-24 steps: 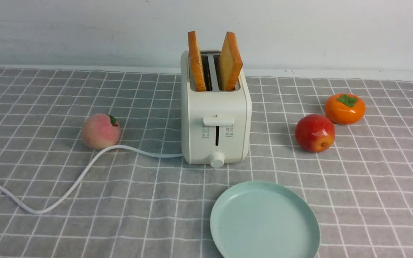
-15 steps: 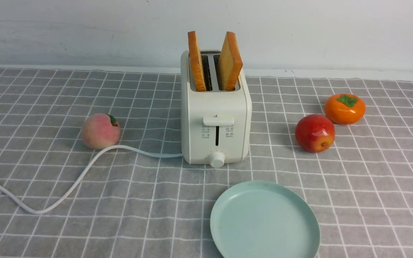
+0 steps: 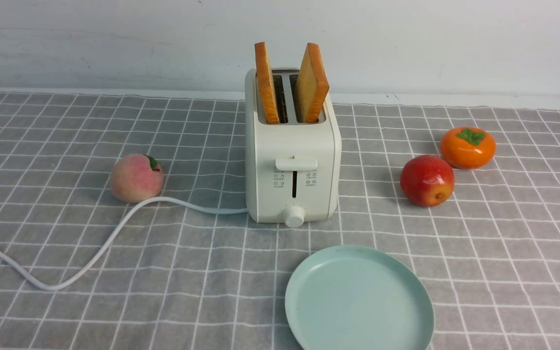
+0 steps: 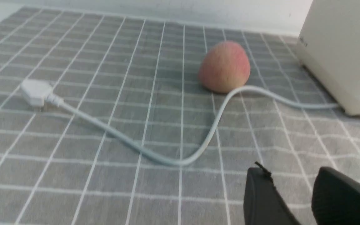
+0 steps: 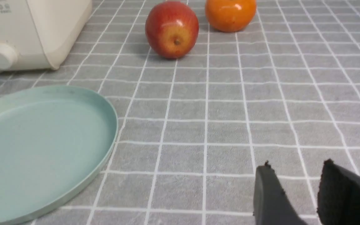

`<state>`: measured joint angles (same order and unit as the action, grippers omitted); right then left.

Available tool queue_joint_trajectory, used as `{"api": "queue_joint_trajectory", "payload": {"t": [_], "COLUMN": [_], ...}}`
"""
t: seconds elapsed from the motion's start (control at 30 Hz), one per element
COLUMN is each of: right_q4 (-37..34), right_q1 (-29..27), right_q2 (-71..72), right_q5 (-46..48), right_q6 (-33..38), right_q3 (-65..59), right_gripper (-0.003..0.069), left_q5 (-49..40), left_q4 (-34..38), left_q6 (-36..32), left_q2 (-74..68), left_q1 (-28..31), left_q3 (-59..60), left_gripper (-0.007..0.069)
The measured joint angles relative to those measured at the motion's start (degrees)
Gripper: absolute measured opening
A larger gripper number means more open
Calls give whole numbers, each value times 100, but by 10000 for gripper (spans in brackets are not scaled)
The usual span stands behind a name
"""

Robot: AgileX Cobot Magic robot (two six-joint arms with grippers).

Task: Take toasted bread from bread machine on grey coffee table place on plate.
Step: 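Grasp the toast slice in the toaster and pull it up out of the slot with the right gripper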

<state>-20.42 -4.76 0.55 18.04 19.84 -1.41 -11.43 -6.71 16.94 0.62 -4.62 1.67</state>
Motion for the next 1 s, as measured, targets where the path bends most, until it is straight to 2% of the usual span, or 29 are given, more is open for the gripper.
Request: {"api": "queue_joint_trajectory", "payload": {"t": [0.17, 0.33, 0.6, 0.87, 1.0], "right_q4": [0, 2, -24, -564, -619], "right_q1": [0, 0, 0, 0, 0], "right_q2": [0, 0, 0, 0, 0], "right_q5": [-820, -1280, -1414, -1204, -1084], "right_q6": [0, 0, 0, 0, 0], "right_q3": [0, 0, 0, 0, 0], "right_gripper": [239, 239, 239, 239, 239], "left_q5": [798, 1217, 1202, 1102, 1097], "left_q4": [0, 0, 0, 0, 0], "left_q6": [0, 0, 0, 0, 0], "left_q2": [0, 0, 0, 0, 0], "left_q1": [0, 0, 0, 0, 0], "left_q3": [5, 5, 5, 11, 11], "left_gripper": [238, 238, 238, 238, 238]}}
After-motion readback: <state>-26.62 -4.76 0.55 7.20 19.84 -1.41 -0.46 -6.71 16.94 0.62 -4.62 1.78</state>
